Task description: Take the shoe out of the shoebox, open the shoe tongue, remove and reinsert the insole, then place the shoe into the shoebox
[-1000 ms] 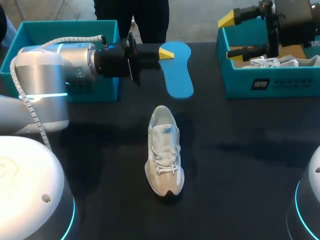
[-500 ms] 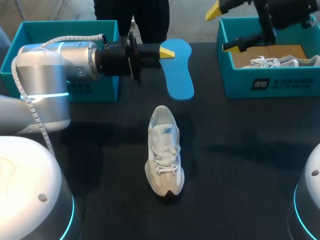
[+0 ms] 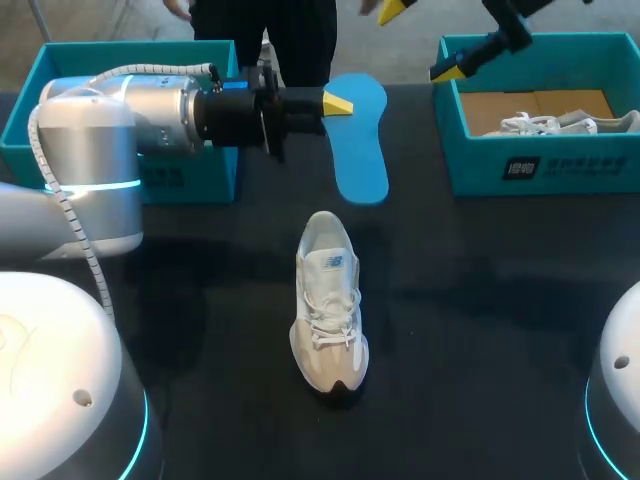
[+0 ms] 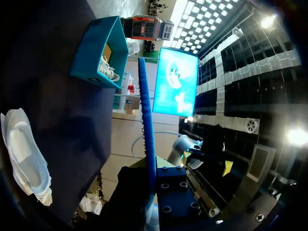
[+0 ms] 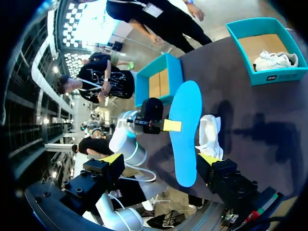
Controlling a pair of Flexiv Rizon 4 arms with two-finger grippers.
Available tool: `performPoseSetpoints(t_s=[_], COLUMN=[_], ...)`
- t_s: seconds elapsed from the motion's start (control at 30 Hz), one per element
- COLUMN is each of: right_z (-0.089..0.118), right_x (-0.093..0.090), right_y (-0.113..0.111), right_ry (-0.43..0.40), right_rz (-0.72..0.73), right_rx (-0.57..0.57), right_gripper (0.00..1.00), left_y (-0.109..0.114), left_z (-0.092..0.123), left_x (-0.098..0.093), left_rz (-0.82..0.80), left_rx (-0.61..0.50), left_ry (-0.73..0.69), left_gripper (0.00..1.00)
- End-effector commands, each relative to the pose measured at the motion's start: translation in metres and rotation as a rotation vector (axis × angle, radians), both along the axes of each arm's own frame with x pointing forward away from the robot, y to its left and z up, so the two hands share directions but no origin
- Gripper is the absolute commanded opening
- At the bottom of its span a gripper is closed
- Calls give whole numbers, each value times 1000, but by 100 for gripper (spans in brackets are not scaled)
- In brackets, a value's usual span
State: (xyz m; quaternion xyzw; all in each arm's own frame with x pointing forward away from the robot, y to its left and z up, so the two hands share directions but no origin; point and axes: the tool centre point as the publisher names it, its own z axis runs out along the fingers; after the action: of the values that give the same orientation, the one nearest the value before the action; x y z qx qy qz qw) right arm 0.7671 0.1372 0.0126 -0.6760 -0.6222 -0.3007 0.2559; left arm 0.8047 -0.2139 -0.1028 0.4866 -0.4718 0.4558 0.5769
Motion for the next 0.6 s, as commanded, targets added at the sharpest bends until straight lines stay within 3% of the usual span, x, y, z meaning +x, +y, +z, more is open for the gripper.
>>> performPoseSetpoints(t_s=[0.03, 0.3, 0.6], right_z=[4, 9, 9], right_x=[5, 4, 5], right_y=[7, 16, 17], right_ry=[32, 72, 78], right_rz=[-3, -19, -45], right_rx=[-209, -401, -408], right_gripper=[100, 100, 100], left_y=[0, 0, 1], left_z=[0, 0, 0], left_x=[3, 3, 2], left_rz=[-13, -15, -10], left_rx=[4, 9, 10], left_ry=[-5, -19, -23], left_gripper=[0, 0, 0])
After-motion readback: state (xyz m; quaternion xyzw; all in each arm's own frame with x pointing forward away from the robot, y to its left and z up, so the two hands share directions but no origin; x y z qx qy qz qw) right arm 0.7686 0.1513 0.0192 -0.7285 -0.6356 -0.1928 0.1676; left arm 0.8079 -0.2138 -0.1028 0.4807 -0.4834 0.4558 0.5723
